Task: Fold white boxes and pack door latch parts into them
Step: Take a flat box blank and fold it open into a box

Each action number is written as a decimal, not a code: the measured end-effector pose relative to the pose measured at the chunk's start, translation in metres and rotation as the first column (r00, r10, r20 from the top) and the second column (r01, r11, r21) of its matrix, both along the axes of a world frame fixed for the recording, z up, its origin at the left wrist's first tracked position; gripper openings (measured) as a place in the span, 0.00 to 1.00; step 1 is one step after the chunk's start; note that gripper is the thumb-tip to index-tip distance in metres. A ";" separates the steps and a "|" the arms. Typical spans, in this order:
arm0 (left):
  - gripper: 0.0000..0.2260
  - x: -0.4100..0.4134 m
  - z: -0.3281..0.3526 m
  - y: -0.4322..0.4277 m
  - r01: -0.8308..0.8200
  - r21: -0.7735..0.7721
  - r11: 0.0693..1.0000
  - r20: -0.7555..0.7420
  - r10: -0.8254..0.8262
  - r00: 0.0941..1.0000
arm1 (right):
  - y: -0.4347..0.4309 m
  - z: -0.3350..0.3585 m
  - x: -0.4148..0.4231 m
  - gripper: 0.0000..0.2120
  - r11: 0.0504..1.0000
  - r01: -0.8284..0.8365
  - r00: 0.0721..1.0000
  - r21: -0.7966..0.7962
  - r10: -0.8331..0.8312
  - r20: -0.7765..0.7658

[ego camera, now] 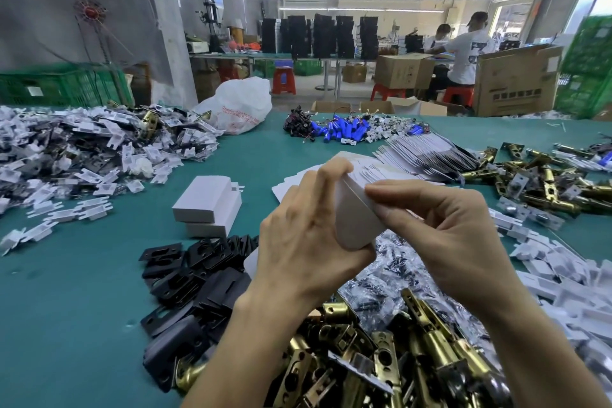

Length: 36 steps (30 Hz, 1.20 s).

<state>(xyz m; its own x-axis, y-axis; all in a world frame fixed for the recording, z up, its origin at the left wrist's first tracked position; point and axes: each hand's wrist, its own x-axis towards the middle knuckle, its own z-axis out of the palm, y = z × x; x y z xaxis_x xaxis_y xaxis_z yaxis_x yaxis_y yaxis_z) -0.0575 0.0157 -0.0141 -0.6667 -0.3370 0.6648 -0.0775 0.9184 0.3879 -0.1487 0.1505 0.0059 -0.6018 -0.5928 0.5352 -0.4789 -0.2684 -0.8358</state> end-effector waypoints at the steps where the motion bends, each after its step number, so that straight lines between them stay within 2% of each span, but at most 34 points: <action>1: 0.34 0.000 0.000 -0.001 0.006 0.017 1.000 -0.007 -0.006 1.000 | -0.001 0.000 0.002 0.11 1.000 -0.028 1.000 0.001 0.028 0.012; 3: 0.32 0.001 0.000 -0.004 0.014 0.058 0.998 -0.037 -0.012 0.999 | -0.003 0.000 0.006 0.14 0.994 -0.110 0.992 0.007 0.109 0.059; 5: 0.30 0.002 0.002 -0.005 0.014 0.081 0.997 -0.073 -0.008 0.997 | -0.007 -0.001 0.010 0.13 0.992 -0.124 0.990 -0.003 0.124 0.070; 9: 0.27 0.003 0.007 -0.003 0.029 0.072 0.997 -0.117 -0.020 0.993 | -0.013 -0.004 0.016 0.12 0.991 0.070 0.997 -0.111 -0.069 0.014; 11: 0.26 0.004 0.009 -0.003 0.048 0.099 0.994 -0.134 -0.034 0.990 | -0.014 -0.005 0.019 0.12 0.979 0.122 0.990 -0.163 -0.131 -0.046; 20: 0.25 0.007 0.007 -0.009 0.026 0.120 0.992 -0.112 -0.012 0.994 | -0.012 -0.007 0.013 0.19 0.982 0.170 0.925 -0.085 -0.188 -0.330; 25: 0.24 0.005 0.004 -0.010 0.075 0.103 0.992 -0.080 -0.067 0.995 | -0.011 -0.010 0.010 0.18 0.977 0.187 0.914 -0.105 -0.213 -0.347; 29: 0.20 0.004 0.005 -0.006 0.164 0.172 0.971 -0.078 -0.152 0.985 | -0.013 -0.009 0.010 0.14 0.974 0.191 0.870 -0.122 -0.226 -0.439; 32: 0.19 0.003 0.007 -0.005 0.163 0.191 0.968 -0.082 -0.150 0.985 | -0.012 -0.009 0.009 0.11 0.982 0.154 0.912 -0.110 -0.184 -0.368; 36: 0.19 0.005 0.009 -0.005 0.148 0.166 0.975 -0.107 -0.132 0.986 | -0.011 -0.007 0.013 0.10 0.999 0.034 0.991 -0.021 -0.037 -0.128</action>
